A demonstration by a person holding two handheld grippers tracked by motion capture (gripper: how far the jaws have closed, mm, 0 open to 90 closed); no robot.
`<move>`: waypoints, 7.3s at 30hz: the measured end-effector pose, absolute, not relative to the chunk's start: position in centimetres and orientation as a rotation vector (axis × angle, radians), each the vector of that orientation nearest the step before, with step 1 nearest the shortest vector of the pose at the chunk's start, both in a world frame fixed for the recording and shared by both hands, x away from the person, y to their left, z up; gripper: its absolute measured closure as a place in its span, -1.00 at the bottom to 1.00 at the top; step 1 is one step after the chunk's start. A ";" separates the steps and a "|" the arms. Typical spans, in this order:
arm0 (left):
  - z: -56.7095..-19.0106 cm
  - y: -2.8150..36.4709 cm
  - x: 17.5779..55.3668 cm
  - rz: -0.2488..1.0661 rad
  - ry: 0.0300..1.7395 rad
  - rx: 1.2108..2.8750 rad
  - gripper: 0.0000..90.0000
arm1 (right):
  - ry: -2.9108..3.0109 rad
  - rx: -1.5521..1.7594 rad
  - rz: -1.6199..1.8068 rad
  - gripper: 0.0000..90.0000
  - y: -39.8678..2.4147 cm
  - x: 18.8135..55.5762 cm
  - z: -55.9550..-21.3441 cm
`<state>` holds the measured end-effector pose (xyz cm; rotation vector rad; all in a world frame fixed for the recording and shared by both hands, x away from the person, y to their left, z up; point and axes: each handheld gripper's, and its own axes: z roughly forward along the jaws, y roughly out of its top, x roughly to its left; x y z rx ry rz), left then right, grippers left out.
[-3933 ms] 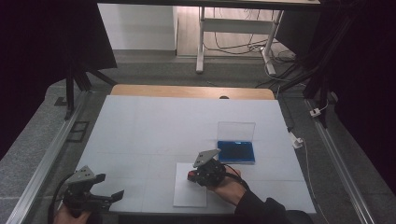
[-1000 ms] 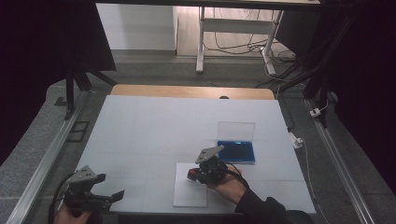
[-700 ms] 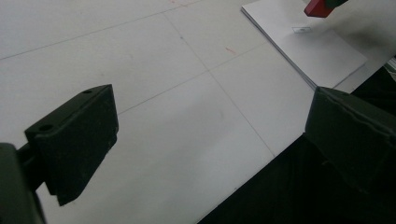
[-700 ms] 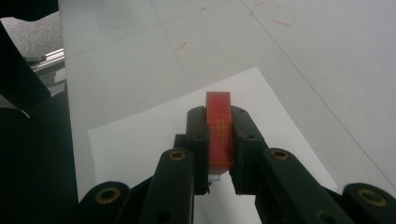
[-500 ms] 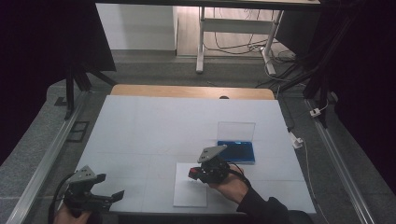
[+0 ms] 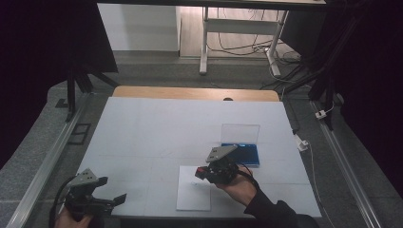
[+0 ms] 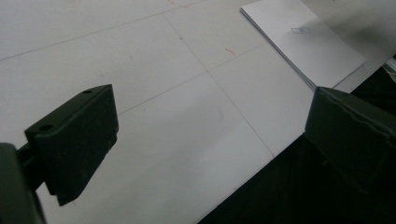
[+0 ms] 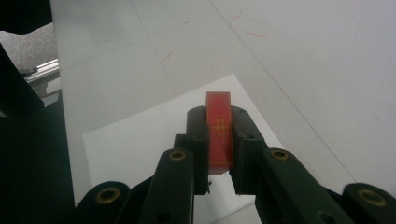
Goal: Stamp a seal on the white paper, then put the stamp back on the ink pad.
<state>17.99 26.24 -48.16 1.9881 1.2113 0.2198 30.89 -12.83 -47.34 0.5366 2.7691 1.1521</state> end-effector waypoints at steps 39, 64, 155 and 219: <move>-48.1 26.3 18.0 0.218 1.209 1.981 -0.93 | 2.652 0.677 1.161 0.76 -16.7 32.8 -46.0; -48.1 26.3 18.0 0.218 1.205 1.980 -0.93 | 2.547 0.834 1.142 0.76 -20.5 34.7 -45.6; -48.1 26.3 18.0 0.218 1.203 1.980 -0.93 | 2.462 1.023 0.952 0.20 -23.9 38.5 -47.9; -48.1 26.4 18.0 0.215 1.211 1.973 -0.94 | 2.359 1.111 1.130 -1.00 -28.1 30.6 -44.9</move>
